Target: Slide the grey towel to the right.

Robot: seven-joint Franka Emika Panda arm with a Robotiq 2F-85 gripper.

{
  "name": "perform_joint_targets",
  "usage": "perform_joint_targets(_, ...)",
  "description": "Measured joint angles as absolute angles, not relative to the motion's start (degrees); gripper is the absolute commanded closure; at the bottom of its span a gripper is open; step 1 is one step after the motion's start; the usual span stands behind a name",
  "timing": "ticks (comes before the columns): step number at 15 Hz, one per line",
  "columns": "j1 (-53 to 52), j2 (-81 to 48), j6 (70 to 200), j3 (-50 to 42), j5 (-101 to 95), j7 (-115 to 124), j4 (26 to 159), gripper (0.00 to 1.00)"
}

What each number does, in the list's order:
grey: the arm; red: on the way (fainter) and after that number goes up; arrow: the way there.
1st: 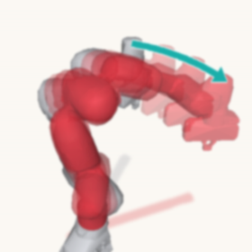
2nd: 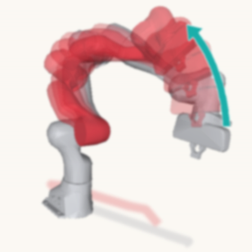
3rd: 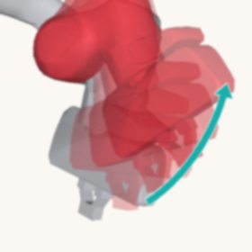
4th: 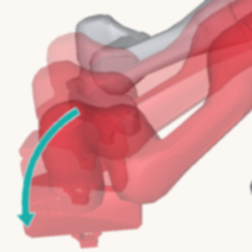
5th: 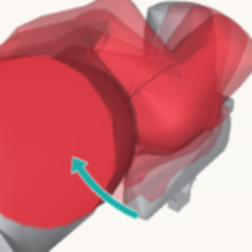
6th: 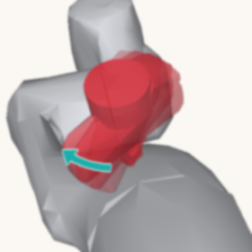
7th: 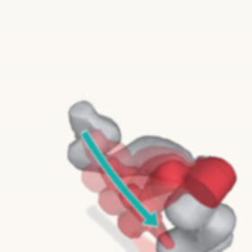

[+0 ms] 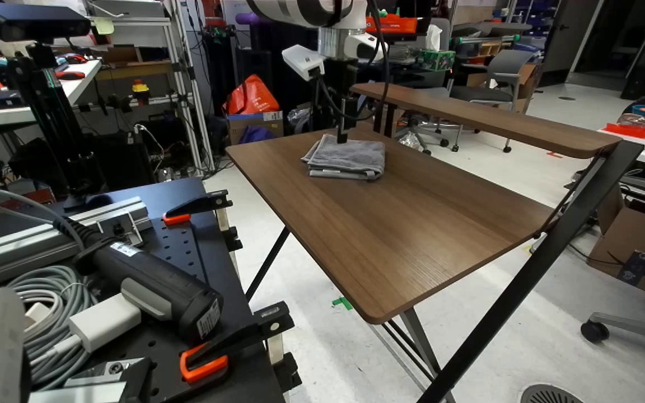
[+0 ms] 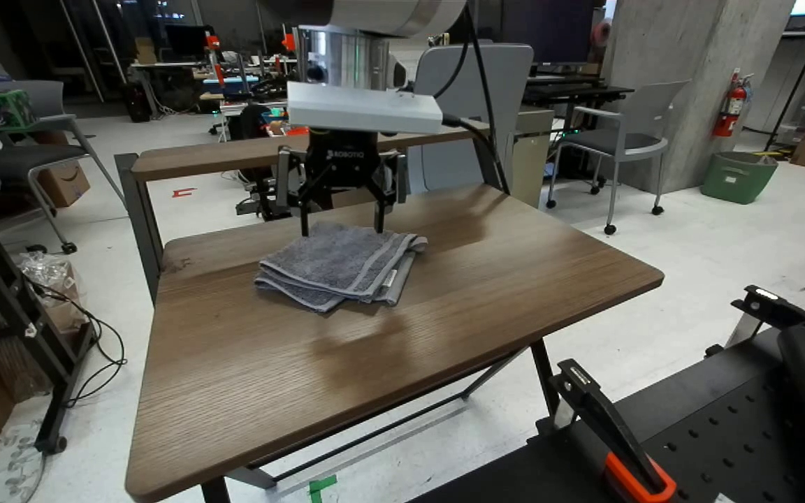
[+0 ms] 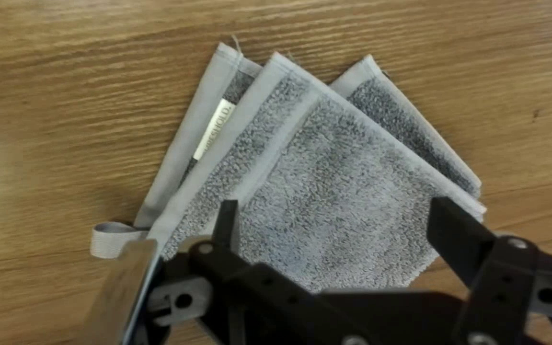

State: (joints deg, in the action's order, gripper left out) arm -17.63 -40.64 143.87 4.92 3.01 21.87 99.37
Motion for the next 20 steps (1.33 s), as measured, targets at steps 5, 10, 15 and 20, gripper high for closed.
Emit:
perform_joint_targets(5,-19.64,-45.62,143.97,3.46,2.99,24.04,93.91,0.00)
perform_joint_targets(10,-20.96,-50.12,143.99,2.15,2.65,24.26,90.29,0.00)
perform_joint_targets(15,-21.16,-52.03,143.99,0.79,2.61,24.27,88.72,0.00)
perform_joint_targets(20,-19.38,-52.03,143.99,-1.86,2.61,24.32,88.69,0.00)
